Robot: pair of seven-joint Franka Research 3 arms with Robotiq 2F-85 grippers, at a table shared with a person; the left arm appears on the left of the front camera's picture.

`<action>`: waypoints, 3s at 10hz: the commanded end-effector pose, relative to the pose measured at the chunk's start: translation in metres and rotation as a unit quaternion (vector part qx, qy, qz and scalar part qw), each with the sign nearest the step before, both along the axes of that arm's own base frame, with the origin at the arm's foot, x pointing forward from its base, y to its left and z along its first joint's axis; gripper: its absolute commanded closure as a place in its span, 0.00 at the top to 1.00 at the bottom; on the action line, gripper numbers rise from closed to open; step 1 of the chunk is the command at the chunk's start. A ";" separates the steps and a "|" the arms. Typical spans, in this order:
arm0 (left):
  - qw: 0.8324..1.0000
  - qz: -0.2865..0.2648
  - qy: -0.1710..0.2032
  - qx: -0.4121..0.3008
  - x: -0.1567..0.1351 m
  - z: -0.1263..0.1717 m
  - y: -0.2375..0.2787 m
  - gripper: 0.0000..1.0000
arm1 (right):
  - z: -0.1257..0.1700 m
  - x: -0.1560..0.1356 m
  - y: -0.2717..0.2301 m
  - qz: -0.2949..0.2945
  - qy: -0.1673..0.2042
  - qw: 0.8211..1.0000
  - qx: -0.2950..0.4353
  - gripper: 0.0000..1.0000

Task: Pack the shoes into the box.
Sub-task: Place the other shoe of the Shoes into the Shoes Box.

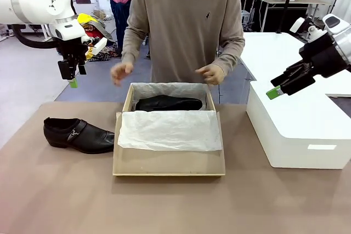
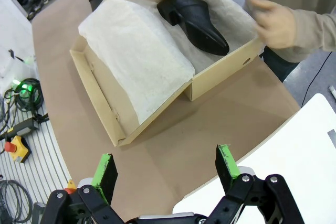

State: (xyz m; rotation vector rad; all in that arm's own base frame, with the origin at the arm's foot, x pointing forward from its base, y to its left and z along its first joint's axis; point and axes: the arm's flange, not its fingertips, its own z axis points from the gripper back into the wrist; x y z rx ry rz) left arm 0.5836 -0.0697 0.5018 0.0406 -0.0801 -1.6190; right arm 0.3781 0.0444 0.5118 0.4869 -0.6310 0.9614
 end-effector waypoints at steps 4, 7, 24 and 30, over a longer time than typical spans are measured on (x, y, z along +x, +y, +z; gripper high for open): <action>1.000 0.001 -0.001 0.001 0.000 0.001 0.002 1.00 | -0.002 0.003 0.000 0.011 -0.011 1.000 0.014 1.00; 1.000 0.007 0.006 0.003 -0.016 -0.003 0.014 1.00 | -0.002 0.003 0.000 0.011 -0.011 1.000 0.014 1.00; 0.999 0.041 0.004 0.004 -0.048 -0.074 0.054 1.00 | -0.002 0.003 0.000 0.011 -0.011 1.000 0.014 1.00; 0.999 0.041 0.004 0.004 -0.048 -0.074 0.054 1.00 | -0.002 0.003 0.000 0.011 -0.011 1.000 0.014 1.00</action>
